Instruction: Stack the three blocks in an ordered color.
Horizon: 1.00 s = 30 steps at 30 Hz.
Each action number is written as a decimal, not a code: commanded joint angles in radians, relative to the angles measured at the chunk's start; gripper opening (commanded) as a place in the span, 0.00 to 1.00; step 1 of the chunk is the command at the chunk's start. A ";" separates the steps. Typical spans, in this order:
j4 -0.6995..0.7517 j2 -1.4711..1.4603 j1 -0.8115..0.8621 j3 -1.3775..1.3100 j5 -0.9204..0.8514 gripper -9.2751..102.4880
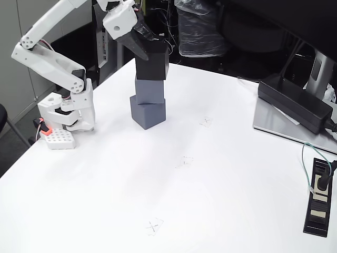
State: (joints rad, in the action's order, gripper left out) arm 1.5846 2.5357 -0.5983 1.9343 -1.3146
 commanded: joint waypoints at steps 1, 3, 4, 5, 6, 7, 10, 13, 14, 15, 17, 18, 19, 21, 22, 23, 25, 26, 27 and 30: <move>0.000 0.014 0.006 -0.017 0.003 0.37; 0.000 0.014 0.006 -0.018 0.003 0.36; 0.000 0.014 0.006 -0.018 0.003 0.36; 0.000 0.014 0.006 -0.021 0.003 0.36; 0.000 0.018 0.005 -0.026 0.002 0.36; 0.000 0.029 0.005 -0.038 0.002 0.36; 0.000 0.095 0.005 -0.097 0.002 0.36; 0.000 0.187 0.005 -0.172 0.002 0.36; 0.000 0.221 0.005 -0.198 0.002 0.36; 0.000 0.258 0.006 -0.221 0.002 0.36; 0.000 0.321 0.006 -0.249 0.006 0.36; 0.000 0.342 0.008 -0.255 0.009 0.36; 0.000 0.365 0.008 -0.256 0.011 0.35; 0.000 0.410 0.017 -0.255 0.015 0.33; 0.000 0.428 0.034 -0.255 0.015 0.31; 0.000 0.446 0.057 -0.253 0.017 0.28; -0.002 0.466 0.110 -0.253 0.043 0.21; -0.003 0.471 0.135 -0.252 0.066 0.18; -0.003 0.472 0.153 -0.252 0.095 0.15; -0.011 0.472 0.192 -0.252 0.215 0.07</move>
State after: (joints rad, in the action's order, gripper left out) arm 1.5846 3.0066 -0.4326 1.7089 -1.1904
